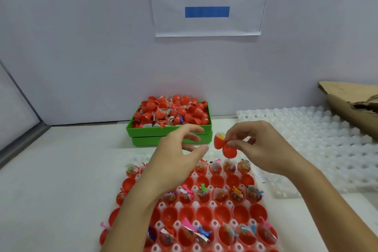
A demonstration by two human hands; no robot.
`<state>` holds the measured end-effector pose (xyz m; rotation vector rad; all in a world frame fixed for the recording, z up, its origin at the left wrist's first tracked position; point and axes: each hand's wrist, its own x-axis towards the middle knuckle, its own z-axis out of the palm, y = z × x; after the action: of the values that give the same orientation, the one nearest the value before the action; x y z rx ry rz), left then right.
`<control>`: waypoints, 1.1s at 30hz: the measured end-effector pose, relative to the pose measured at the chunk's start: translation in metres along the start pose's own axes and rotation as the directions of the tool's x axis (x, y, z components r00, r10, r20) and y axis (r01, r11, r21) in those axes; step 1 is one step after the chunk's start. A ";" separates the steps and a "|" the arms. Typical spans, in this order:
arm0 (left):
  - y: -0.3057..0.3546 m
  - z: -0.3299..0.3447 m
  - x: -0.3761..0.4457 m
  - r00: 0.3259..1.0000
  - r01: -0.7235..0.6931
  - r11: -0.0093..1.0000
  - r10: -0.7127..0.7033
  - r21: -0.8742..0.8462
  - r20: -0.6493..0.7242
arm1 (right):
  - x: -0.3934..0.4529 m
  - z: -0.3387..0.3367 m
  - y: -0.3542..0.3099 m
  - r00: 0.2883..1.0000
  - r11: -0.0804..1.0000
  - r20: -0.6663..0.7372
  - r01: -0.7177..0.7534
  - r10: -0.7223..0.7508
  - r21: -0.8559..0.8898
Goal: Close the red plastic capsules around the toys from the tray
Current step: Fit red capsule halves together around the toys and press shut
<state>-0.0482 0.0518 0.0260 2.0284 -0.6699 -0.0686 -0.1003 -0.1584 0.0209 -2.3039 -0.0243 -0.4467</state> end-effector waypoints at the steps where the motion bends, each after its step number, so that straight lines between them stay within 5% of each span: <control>1: 0.000 0.000 -0.003 0.999 0.029 1.000 -0.029 0.003 0.020 | -0.003 0.000 -0.008 0.999 0.999 0.033 0.023 -0.024 0.022; 7: -0.009 -0.002 -0.023 0.978 0.074 0.988 -0.046 -0.136 0.204 | -0.020 0.022 -0.038 0.971 0.988 0.188 0.140 -0.150 0.065; 15: -0.025 0.008 -0.056 0.992 0.011 0.971 -0.041 -0.239 -0.121 | -0.057 0.053 -0.044 0.997 0.881 0.069 -0.065 0.037 0.468; 21: -0.024 0.017 -0.069 0.989 -0.055 0.974 0.023 -0.221 -0.145 | -0.072 0.057 -0.040 0.987 0.856 -0.048 -0.110 0.155 0.505; 33: -0.018 0.022 -0.075 0.974 -0.125 0.979 0.090 -0.161 -0.207 | -0.081 0.056 -0.040 0.986 0.808 -0.106 -0.039 0.125 0.588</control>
<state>-0.1102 0.0780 -0.0167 1.7998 -0.6239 0.1345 -0.1651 -0.0809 -0.0132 -1.6517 0.0078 -0.4769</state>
